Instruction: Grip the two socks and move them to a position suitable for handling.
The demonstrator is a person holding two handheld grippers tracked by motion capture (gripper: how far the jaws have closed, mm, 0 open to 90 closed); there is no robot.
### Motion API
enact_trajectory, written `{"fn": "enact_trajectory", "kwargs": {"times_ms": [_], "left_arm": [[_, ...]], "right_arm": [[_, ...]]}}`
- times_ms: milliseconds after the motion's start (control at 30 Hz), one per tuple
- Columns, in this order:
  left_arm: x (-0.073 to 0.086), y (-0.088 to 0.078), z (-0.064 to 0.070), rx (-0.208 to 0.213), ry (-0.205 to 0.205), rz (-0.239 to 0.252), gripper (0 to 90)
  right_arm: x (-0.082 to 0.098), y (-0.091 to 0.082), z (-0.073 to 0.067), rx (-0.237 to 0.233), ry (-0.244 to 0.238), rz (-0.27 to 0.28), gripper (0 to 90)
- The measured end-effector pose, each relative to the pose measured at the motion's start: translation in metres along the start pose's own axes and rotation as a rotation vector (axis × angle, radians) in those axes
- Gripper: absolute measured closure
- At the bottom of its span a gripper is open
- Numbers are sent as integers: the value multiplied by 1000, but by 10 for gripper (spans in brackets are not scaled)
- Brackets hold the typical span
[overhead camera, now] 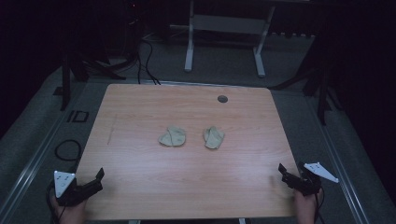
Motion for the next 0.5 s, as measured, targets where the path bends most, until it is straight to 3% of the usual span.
{"fn": "enact_trajectory", "kwargs": {"times_ms": [367, 500], "left_arm": [[0, 0, 4, 17, -9, 7, 22], [2, -3, 8, 44, 8, -12, 22]], "right_arm": [[2, 1, 0, -6, 17, -25, 142], [6, 2, -15, -56, 11, -90, 141]]}}
Point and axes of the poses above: each handheld gripper's, and its own axes: y roughly forward along the jaws, x roughly out of its underside, z roughly to its right, the point moved 10 cm from there along y, roughly forward along the jaws, and after that the axes turned 4 degrees about -x, right-handed, at the moved point
